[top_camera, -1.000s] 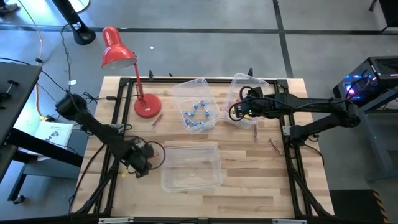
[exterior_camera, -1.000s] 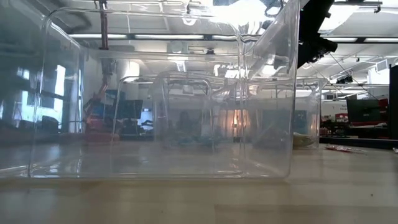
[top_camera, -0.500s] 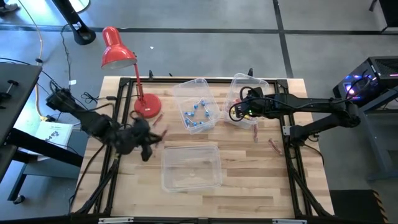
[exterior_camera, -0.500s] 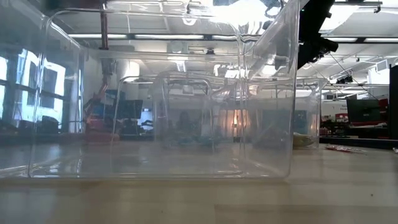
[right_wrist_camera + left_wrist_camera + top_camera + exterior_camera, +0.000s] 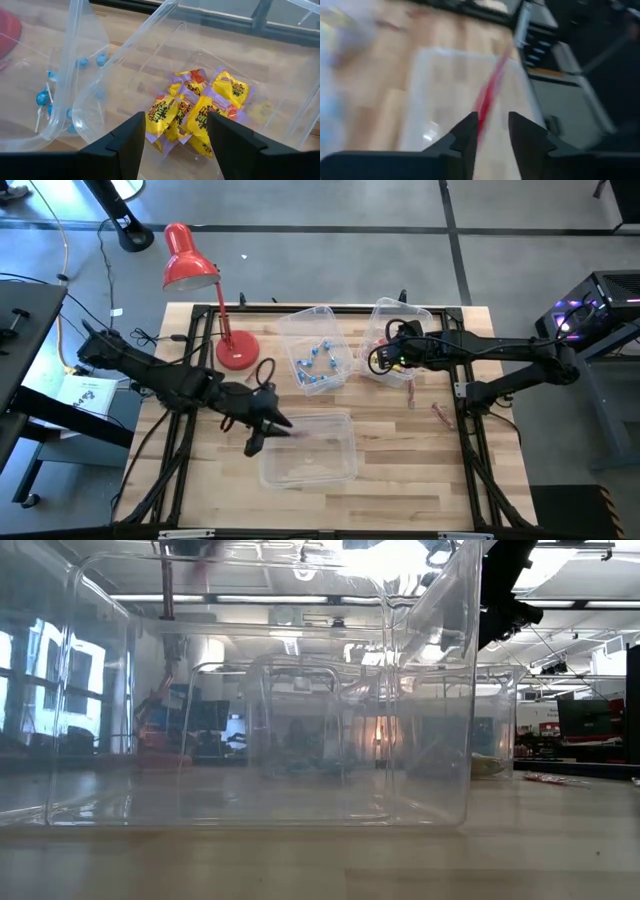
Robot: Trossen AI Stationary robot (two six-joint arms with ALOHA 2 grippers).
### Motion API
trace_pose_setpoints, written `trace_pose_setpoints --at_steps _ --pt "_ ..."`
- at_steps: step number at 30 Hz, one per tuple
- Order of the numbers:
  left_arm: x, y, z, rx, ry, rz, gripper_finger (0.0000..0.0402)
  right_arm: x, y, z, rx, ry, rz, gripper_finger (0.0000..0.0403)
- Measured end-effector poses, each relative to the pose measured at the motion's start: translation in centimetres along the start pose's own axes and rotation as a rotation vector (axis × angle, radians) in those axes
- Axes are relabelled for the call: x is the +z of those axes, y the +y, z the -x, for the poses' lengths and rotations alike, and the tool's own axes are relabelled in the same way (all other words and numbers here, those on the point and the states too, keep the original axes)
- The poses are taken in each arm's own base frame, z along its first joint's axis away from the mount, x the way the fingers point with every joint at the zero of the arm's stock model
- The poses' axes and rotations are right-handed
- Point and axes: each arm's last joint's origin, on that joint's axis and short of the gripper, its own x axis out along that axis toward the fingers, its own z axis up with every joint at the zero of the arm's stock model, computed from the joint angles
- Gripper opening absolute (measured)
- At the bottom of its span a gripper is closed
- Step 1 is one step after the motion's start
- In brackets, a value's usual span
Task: Sort candy
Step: Put the red gummy into the bottom transparent bin
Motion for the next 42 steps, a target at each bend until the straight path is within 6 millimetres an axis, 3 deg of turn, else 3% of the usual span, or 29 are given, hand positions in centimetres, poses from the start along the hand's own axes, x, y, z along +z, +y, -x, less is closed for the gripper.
trace_pose_setpoints --at_steps 6,8,12,14,21,28,42 --pt "-0.7 0.3 -0.3 -0.142 0.152 0.076 0.0158 -0.1 0.0 0.0 0.006 0.019 0.016 0.0206" --pt "-1.4 1.0 0.2 -0.020 0.206 0.106 0.0169 -0.1 0.0 0.0 0.004 0.024 0.020 0.0206" --pt "-2.9 4.1 1.9 0.453 0.263 0.288 0.0174 -0.1 -0.1 0.0 0.001 0.027 0.022 0.0206" --pt "-3.5 5.6 2.6 0.608 0.302 0.345 0.0174 -0.1 -0.1 0.0 0.001 0.027 0.023 0.0206" --pt "-6.2 10.7 2.4 0.838 0.377 0.530 0.0175 0.0 0.0 0.0 0.000 0.005 0.019 0.0206" --pt "-10.2 15.2 1.3 0.871 0.382 0.732 0.0175 0.0 0.0 0.0 0.000 -0.005 0.017 0.0206" --pt "-13.4 19.3 0.0 0.879 0.350 0.834 0.0175 0.0 0.0 0.0 -0.004 -0.012 0.016 0.0206"
